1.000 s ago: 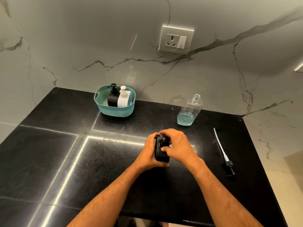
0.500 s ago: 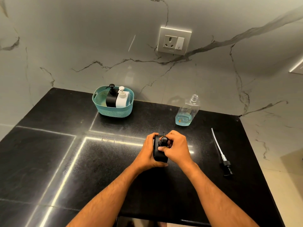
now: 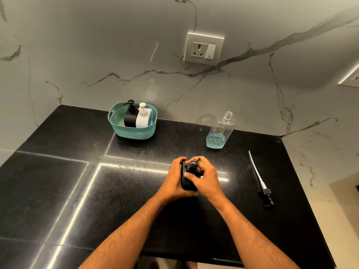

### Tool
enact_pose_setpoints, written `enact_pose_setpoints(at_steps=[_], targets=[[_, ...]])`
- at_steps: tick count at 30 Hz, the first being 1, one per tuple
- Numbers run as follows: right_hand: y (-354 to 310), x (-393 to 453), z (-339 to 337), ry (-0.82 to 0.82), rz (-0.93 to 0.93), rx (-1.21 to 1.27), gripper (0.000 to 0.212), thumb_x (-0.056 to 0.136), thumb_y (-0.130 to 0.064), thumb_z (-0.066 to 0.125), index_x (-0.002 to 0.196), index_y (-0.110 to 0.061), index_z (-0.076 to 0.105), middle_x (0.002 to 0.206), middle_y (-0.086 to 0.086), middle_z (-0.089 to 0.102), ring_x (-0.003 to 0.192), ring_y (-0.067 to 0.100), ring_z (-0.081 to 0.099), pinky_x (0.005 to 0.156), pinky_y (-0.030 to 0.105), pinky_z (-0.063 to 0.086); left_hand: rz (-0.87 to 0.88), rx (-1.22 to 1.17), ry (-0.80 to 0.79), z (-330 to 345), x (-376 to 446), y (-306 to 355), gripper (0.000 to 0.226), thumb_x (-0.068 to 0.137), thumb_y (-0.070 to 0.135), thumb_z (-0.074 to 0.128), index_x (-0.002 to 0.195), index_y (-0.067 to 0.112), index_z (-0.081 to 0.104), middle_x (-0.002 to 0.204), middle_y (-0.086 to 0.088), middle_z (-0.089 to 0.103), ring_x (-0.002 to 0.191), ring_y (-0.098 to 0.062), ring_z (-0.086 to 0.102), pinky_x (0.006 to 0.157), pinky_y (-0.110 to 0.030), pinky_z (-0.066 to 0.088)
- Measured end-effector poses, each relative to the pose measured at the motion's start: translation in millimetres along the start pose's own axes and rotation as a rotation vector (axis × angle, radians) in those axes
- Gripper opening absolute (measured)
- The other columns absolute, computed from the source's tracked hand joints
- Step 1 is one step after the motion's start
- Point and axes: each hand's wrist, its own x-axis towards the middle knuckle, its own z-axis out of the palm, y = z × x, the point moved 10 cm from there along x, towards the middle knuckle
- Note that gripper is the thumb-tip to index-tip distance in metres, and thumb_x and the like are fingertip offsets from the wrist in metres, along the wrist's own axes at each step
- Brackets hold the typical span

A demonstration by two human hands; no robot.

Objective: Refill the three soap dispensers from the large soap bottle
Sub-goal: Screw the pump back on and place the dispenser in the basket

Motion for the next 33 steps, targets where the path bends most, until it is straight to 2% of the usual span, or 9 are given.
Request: enact_pose_setpoints(at_steps=[3,8,10,17,20,24,26,29,33], targets=[[12.3,0.4,-2.1,-0.001,0.051,0.068,0.037,0.067,-0.023,0.085,0.101,-0.036,0.077,0.099,-0.007,0.071,0.101,0.014,0.068,0.087,0.041,0.057,-0.004,0.006,-0.014,1.9,0.7,-0.4,0.125,0.051,0.046,0.099,0.151,0.024,0.027,0.144,0.006,0.039,0.135,-0.004,0.041,0.108,-0.020,0.040],[14.3,-1.9,-8.3,0.141,0.106,0.001,0.034,0.056,-0.020,0.098,0.083,-0.025,0.078,0.075,-0.013,0.062,0.070,0.001,0.059,0.064,0.013,0.042,-0.005,-0.006,-0.011,0.2,0.2,-0.9,0.124,0.052,0.043,0.101,0.151,0.026,0.027,0.145,0.008,0.040,0.135,-0.006,0.044,0.110,-0.026,0.044],[12.4,-6.4,-12.2,0.208,0.117,-0.008,0.037,0.052,-0.019,0.101,0.082,-0.022,0.079,0.074,-0.015,0.062,0.068,0.001,0.059,0.061,0.012,0.041,-0.005,-0.006,0.001,-0.5,0.0,-0.3,0.123,0.053,0.042,0.101,0.151,0.026,0.028,0.144,0.008,0.040,0.134,-0.005,0.045,0.110,-0.026,0.045],[4.5,-20.3,-18.3,0.367,0.124,0.036,0.045,0.046,-0.032,0.103,0.084,-0.030,0.078,0.081,-0.018,0.071,0.080,0.004,0.069,0.070,0.023,0.057,0.008,0.020,0.018,0.5,-1.7,2.9,0.123,0.053,0.049,0.095,0.152,0.019,0.029,0.146,0.007,0.038,0.137,-0.005,0.043,0.114,-0.029,0.043],[3.0,-15.7,-11.2,0.277,0.085,0.074,0.045,0.054,-0.025,0.101,0.088,-0.033,0.074,0.091,-0.014,0.072,0.091,0.007,0.069,0.078,0.024,0.056,-0.008,0.018,0.027,-0.4,-2.3,1.4,0.123,0.053,0.046,0.096,0.152,0.024,0.027,0.145,0.008,0.038,0.136,-0.008,0.045,0.113,-0.035,0.046],[25.1,-10.1,0.5,0.084,0.166,0.223,0.048,0.068,-0.003,0.091,0.112,-0.020,0.078,0.110,0.002,0.071,0.106,0.015,0.071,0.098,0.032,0.056,-0.015,0.019,0.034,-1.6,-2.4,2.1,0.121,0.053,0.047,0.098,0.149,0.025,0.029,0.143,0.005,0.041,0.134,-0.010,0.047,0.111,-0.037,0.048],[33.0,-8.0,-1.0,0.070,0.196,0.244,0.045,0.069,0.000,0.090,0.108,-0.019,0.080,0.103,0.008,0.072,0.100,0.020,0.073,0.096,0.038,0.058,-0.020,0.023,0.019,-1.4,-2.5,2.2,0.123,0.052,0.045,0.099,0.150,0.026,0.027,0.144,0.006,0.039,0.134,-0.009,0.046,0.110,-0.037,0.049],[37.1,-8.9,-5.4,0.145,0.239,0.255,0.046,0.062,0.000,0.094,0.099,-0.025,0.081,0.093,0.005,0.076,0.088,0.018,0.074,0.083,0.032,0.057,-0.021,0.018,0.001,-0.5,-2.7,2.5,0.124,0.053,0.044,0.099,0.150,0.028,0.025,0.143,0.008,0.039,0.133,-0.007,0.046,0.110,-0.036,0.050],[38.6,-16.5,-1.2,0.247,0.297,0.337,0.049,0.059,0.008,0.093,0.100,-0.015,0.079,0.096,0.002,0.080,0.093,0.015,0.077,0.087,0.033,0.061,-0.011,0.024,-0.012,0.5,-3.2,5.7,0.121,0.054,0.049,0.095,0.151,0.026,0.025,0.143,0.008,0.039,0.132,-0.004,0.045,0.110,-0.029,0.047]])
